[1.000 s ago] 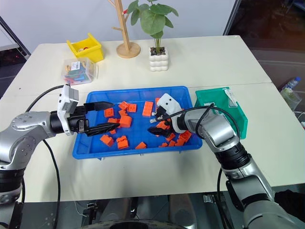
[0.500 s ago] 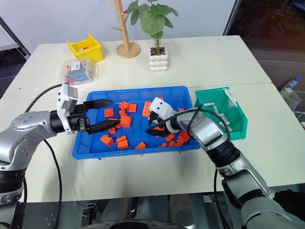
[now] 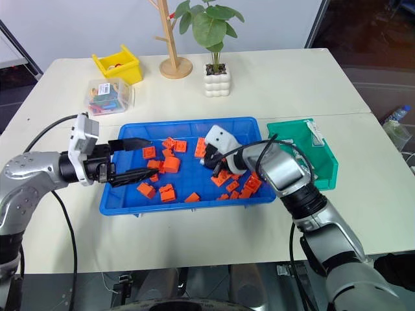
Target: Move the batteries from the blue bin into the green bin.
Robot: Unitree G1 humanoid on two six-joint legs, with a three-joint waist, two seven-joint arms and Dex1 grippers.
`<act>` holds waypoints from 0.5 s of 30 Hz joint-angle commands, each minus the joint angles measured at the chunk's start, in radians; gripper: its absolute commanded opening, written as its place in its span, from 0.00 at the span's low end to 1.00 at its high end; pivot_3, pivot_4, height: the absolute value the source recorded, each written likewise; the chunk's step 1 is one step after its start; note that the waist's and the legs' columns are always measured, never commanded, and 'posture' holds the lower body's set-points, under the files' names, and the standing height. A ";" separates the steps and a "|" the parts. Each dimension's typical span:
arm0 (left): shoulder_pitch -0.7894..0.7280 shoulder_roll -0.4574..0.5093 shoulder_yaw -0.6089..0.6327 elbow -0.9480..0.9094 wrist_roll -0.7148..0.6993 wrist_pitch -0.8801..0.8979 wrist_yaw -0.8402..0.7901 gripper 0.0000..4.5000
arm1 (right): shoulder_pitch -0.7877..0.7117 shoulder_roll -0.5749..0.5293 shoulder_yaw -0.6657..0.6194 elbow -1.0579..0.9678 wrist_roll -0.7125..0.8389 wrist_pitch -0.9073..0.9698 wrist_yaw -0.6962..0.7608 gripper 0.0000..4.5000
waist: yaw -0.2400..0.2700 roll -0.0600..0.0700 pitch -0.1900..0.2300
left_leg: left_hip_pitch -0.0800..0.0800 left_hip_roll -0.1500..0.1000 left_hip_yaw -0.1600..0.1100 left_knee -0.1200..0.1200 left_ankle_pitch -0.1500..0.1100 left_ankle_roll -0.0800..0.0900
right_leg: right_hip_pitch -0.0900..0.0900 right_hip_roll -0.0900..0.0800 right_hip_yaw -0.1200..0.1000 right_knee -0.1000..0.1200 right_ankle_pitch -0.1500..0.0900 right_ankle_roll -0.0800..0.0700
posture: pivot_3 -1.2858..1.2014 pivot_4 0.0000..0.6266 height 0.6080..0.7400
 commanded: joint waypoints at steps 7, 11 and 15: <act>-0.167 -0.090 -0.036 0.153 0.019 -0.046 -0.026 1.00 | -0.167 -0.200 -0.257 -0.066 0.035 0.072 0.017 0.01 | 0.003 -0.001 0.000 | 0.000 0.000 0.000 -0.001 0.000 0.000 | 0.000 0.000 -0.001 -0.001 0.000 0.000 | 0.52 0.24 1.00; -0.188 -0.116 -0.072 0.186 0.042 -0.060 -0.054 1.00 | -0.064 -0.344 -0.325 -0.128 0.038 0.113 0.035 0.01 | 0.005 -0.001 0.000 | -0.001 0.000 0.000 -0.001 0.000 0.000 | 0.000 0.000 -0.001 -0.002 0.000 0.000 | 0.52 0.24 1.00; -0.210 -0.132 -0.092 0.215 0.056 -0.067 -0.077 1.00 | 0.072 -0.461 -0.403 -0.194 0.051 0.140 0.039 0.01 | 0.004 -0.001 0.000 | -0.002 0.000 0.000 -0.001 0.000 0.000 | 0.000 0.000 -0.001 -0.004 0.000 0.000 | 0.52 0.24 1.00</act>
